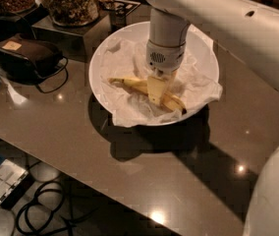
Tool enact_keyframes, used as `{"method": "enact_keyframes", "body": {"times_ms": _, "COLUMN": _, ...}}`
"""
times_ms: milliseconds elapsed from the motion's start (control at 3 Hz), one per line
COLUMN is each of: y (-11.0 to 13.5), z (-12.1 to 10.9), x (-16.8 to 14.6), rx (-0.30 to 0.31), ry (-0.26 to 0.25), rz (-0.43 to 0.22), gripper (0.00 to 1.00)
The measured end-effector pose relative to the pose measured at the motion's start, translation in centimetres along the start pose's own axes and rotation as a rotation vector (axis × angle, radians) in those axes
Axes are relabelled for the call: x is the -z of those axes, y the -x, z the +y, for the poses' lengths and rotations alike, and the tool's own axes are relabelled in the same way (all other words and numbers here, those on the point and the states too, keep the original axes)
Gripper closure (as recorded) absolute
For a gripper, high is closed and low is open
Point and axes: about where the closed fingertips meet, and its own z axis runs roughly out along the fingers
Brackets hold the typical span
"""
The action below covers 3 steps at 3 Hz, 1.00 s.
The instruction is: Pick banana from white bowl
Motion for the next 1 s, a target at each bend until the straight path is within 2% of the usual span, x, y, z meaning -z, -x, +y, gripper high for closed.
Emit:
{"method": "enact_keyframes", "body": {"times_ms": 333, "y": -0.19, "z": 0.18, "x": -0.14, "rx": 0.007, "ry": -0.004, "rz": -0.007, "gripper": 0.89}}
{"method": "enact_keyframes", "body": {"times_ms": 667, "y": -0.19, "z": 0.18, "x": -0.15, "rx": 0.007, "ry": -0.004, "rz": -0.007, "gripper": 1.0}}
{"method": "enact_keyframes", "body": {"times_ms": 1000, "y": -0.19, "z": 0.18, "x": -0.15, "rx": 0.007, "ry": -0.004, "rz": -0.007, "gripper": 1.0}}
